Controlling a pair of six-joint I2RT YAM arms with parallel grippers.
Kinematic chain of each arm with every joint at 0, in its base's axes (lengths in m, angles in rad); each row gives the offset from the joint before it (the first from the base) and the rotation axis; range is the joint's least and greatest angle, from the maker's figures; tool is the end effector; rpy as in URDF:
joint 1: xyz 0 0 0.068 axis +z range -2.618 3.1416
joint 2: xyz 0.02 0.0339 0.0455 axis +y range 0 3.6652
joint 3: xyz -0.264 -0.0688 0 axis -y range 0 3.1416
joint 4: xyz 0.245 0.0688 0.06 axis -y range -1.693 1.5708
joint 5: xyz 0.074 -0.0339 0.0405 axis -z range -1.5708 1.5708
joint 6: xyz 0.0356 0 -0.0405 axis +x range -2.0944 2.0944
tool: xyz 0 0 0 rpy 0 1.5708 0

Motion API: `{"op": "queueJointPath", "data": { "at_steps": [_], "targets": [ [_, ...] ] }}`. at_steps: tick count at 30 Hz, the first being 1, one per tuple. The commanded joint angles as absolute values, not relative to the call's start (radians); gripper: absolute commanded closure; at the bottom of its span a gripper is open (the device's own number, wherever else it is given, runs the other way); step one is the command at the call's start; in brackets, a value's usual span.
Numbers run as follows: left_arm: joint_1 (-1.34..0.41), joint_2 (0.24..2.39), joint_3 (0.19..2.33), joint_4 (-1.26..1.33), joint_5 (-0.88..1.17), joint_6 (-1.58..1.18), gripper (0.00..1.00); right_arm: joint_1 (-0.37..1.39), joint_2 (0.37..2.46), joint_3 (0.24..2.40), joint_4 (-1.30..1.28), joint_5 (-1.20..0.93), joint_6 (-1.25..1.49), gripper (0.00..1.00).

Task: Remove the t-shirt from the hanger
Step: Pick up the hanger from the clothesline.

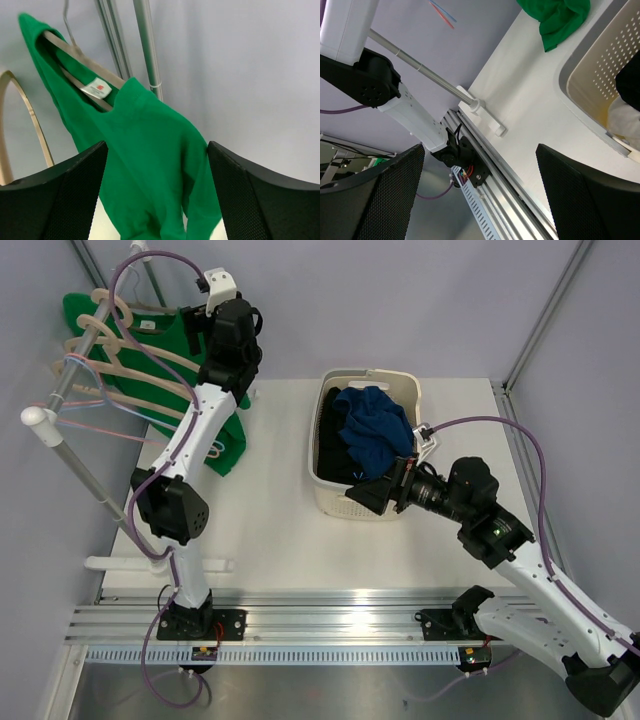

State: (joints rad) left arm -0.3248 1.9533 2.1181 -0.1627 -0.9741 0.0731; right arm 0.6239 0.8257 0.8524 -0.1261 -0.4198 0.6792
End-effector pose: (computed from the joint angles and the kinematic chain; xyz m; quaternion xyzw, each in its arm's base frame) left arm 0.4305 -0.1139 0.4580 -0.2014 0.6774 0.2495 0.6621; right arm 0.1460 0.1229 0.3635 -0.1197 0.7287 0.5209 0.4282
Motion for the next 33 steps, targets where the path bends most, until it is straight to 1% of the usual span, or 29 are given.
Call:
{"op": "queueJointPath", "data": {
  "at_steps": [1, 9, 10, 14, 15, 16, 20, 22, 26, 30, 33],
  "targets": [
    [-0.314, 1.922, 2.079, -0.123, -1.012, 0.043, 0.19, 0.644, 0.808, 0.896, -0.129, -0.385, 0.646, 0.01],
    [-0.314, 1.859, 2.034, -0.115, -1.058, 0.054, 0.2, 0.66, 0.819, 0.905, -0.138, -0.382, 0.634, 0.0],
    [-0.314, 1.852, 2.026, -0.103, -1.057, 0.058, 0.2, 0.663, 0.821, 0.907, -0.14, -0.379, 0.629, 0.01],
    [-0.314, 1.787, 1.95, -0.005, -0.944, 0.052, 0.09, 0.667, 0.824, 0.908, -0.141, -0.374, 0.626, 0.01],
    [-0.314, 1.781, 1.944, 0.003, -0.922, 0.06, 0.08, 0.667, 0.822, 0.908, -0.141, -0.374, 0.626, 0.0],
    [-0.314, 1.787, 1.96, 0.02, -0.908, 0.069, 0.06, 0.669, 0.824, 0.908, -0.141, -0.374, 0.624, 0.01],
    [-0.314, 1.845, 2.031, 0.025, -0.948, 0.123, 0.04, 0.673, 0.828, 0.908, -0.14, -0.377, 0.624, 0.01],
    [-0.311, 1.864, 2.034, 0.035, -0.95, 0.132, 0.04, 0.675, 0.827, 0.908, -0.14, -0.385, 0.626, 0.0],
    [-0.31, 1.859, 1.958, 0.097, -0.956, 0.127, 0.04, 0.683, 0.816, 0.913, -0.143, -0.393, 0.624, 0.0],
    [-0.305, 1.874, 1.971, 0.104, -0.98, 0.147, 0.1, 0.684, 0.808, 0.913, -0.147, -0.382, 0.62, 0.0],
    [-0.301, 1.888, 1.983, 0.106, -0.992, 0.169, 0.1, 0.686, 0.81, 0.916, -0.15, -0.391, 0.618, 0.0]
  ]
}}
